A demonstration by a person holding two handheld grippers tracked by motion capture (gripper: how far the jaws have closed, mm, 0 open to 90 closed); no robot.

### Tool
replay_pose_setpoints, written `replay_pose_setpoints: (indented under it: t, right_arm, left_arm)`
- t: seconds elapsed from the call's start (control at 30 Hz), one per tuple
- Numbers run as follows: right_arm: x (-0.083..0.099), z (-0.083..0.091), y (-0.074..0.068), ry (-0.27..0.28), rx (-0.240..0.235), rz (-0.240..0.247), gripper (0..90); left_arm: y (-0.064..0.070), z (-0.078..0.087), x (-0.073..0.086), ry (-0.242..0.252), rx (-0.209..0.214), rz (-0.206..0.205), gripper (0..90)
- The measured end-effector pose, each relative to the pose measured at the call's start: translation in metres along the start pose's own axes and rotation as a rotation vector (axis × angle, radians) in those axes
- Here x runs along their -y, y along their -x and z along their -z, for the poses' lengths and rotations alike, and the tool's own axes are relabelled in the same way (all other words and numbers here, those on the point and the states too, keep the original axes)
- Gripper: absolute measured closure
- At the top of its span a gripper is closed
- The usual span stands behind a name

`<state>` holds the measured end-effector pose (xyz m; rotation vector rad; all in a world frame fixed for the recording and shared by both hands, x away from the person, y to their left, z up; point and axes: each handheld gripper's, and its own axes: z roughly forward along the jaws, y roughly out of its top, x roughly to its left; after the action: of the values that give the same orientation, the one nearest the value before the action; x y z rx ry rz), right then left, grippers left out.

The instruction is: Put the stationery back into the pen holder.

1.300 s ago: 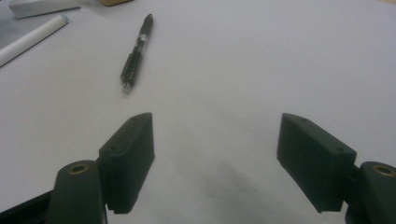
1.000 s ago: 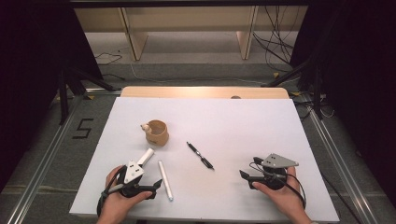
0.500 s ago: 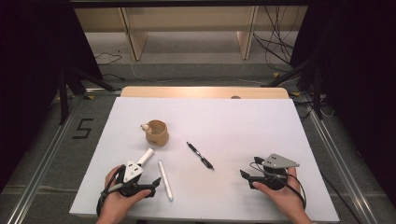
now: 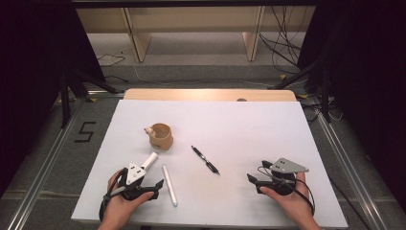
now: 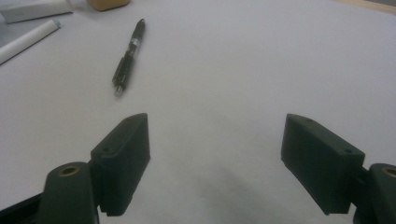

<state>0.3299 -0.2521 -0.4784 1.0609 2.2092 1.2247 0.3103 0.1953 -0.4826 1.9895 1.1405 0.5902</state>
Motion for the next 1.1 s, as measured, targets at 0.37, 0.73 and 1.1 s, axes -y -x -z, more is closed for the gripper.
replay_pose_setpoints:
  t: [0.37,0.73,1.1]
  right_arm:
    - [0.0,0.001,-0.001,0.003,-0.006,0.002,24.4]
    - [-0.001,0.0,-0.004,0.004,-0.009,0.013,24.5]
    - [0.0,-0.003,-0.004,-0.005,-0.011,0.014,24.8]
  left_arm:
    - [-0.003,0.003,-0.002,0.008,-0.03,0.041,21.1]
    - [-0.027,-0.004,-0.011,-0.007,-0.089,0.037,36.7]
    - [-0.04,-0.021,-0.023,-0.081,-0.063,0.016,50.2]
